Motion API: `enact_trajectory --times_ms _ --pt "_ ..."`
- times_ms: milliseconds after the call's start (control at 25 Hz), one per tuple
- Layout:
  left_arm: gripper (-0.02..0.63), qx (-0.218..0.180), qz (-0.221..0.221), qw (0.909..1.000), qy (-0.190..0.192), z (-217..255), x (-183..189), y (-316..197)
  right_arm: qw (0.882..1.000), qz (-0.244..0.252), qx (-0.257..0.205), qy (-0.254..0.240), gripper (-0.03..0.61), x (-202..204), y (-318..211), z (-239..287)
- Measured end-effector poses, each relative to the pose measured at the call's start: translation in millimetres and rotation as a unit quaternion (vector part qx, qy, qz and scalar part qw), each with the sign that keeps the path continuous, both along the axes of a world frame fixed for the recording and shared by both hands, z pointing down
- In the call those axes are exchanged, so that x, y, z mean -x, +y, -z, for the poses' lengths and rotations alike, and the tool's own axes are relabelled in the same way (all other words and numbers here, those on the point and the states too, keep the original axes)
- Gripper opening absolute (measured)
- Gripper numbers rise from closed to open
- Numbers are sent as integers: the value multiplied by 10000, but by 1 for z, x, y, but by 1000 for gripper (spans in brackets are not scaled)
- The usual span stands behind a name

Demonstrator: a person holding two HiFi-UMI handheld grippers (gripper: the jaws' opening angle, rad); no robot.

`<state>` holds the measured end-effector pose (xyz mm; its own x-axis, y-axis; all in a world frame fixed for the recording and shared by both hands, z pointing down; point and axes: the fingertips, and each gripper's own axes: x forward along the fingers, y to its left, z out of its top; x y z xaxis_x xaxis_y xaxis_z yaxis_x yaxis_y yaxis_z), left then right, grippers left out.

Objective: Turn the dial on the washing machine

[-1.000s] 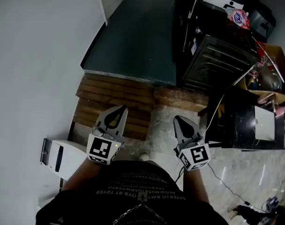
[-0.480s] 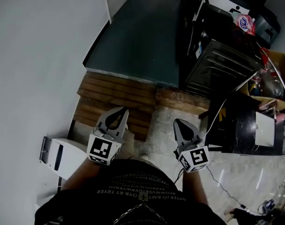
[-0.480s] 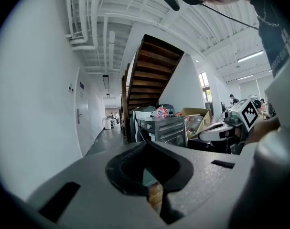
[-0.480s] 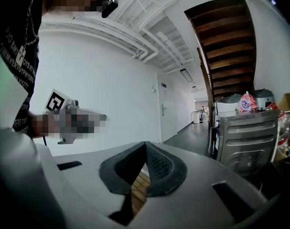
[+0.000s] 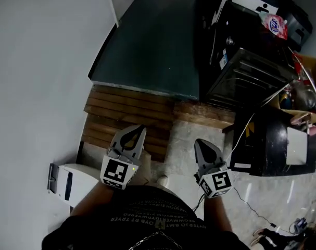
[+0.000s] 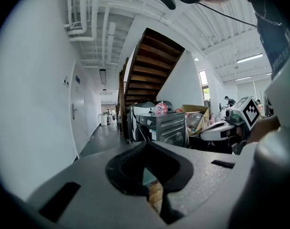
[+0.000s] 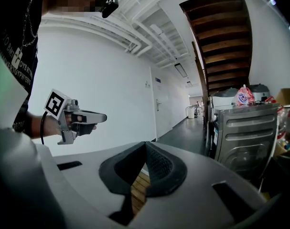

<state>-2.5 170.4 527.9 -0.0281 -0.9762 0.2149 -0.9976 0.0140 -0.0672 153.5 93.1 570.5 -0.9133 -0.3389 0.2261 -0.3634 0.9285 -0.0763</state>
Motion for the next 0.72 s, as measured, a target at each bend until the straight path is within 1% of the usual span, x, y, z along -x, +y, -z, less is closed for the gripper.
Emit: enact_trajectory --times_ms 200,360,520,720 --pt "6 60 55 10000 -56 -5 44 -25 10000 3 -86 -20 -3 41 -24 -2" --pt "6 49 51 9998 -187 -8 89 -49 9999 -108 -108 -20 -3 84 -53 -4" --pt "6 14 86 9998 -165 0 143 -72 9998 -92 -161 -9 -3 141 -78 8" --pt "6 3 -61 10000 0 22 200 -92 9991 25 -430 2 -3 220 -94 48"
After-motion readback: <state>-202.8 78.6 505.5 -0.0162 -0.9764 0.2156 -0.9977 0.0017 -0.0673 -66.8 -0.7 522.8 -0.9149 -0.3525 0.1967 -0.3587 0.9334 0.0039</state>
